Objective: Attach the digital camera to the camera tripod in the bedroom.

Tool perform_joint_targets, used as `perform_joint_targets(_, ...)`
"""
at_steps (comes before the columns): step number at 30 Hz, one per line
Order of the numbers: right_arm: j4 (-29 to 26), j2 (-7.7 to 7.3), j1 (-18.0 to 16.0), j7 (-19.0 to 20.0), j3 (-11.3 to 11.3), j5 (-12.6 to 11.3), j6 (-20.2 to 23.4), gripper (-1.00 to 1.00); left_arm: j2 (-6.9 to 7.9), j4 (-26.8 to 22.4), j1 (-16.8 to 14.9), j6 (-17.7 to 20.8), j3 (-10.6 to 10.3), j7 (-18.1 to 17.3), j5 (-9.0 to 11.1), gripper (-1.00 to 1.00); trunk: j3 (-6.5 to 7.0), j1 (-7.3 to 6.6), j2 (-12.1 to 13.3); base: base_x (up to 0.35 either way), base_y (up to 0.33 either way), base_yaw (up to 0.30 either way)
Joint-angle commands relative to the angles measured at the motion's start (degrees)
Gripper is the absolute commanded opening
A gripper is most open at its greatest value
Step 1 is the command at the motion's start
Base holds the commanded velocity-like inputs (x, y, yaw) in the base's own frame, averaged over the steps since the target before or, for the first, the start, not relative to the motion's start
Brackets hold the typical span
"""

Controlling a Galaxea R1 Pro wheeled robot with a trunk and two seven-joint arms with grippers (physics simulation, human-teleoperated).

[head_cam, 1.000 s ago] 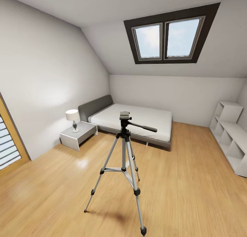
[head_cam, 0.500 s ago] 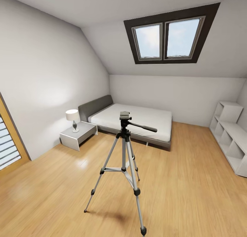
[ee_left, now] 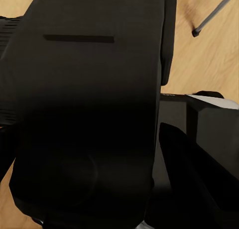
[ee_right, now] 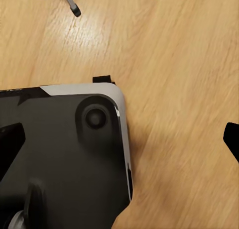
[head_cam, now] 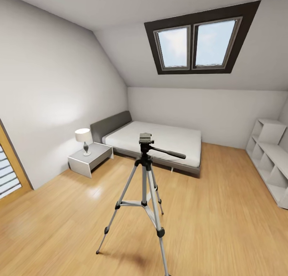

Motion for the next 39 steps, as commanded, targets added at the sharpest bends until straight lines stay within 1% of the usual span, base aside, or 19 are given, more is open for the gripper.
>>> perform_joint_targets(1,0.2,-0.01,-0.1,0.0,-0.4,0.0,-0.4,1.0,0.01,0.1,0.0,-0.2,-0.5,-0.3,0.5,-1.0,-0.02,0.02,0.0,0.022,0.0,0.0)
perform_joint_targets(5,0.2,-0.02,-0.1,0.0,-0.5,0.0,-0.4,1.0,0.01,0.1,0.0,-0.2,-0.5,-0.3,0.5,-1.0,-0.02,0.02,0.0,0.023,0.0,0.0)
perform_joint_targets(14,0.2,-0.15,-0.1,0.0,-0.4,0.1,-0.5,1.0,0.01,0.0,0.0,-0.2,-0.5,-0.3,0.4,-1.0,-0.02,0.02,0.0,0.124,0.0,0.0)
perform_joint_targets(39,0.2,0.12,-0.1,0.1,-0.4,0.0,-0.2,1.0,0.01,0.1,0.0,-0.2,-0.5,-0.3,0.4,-1.0,-0.1,0.02,0.0,0.006,0.0,0.0)
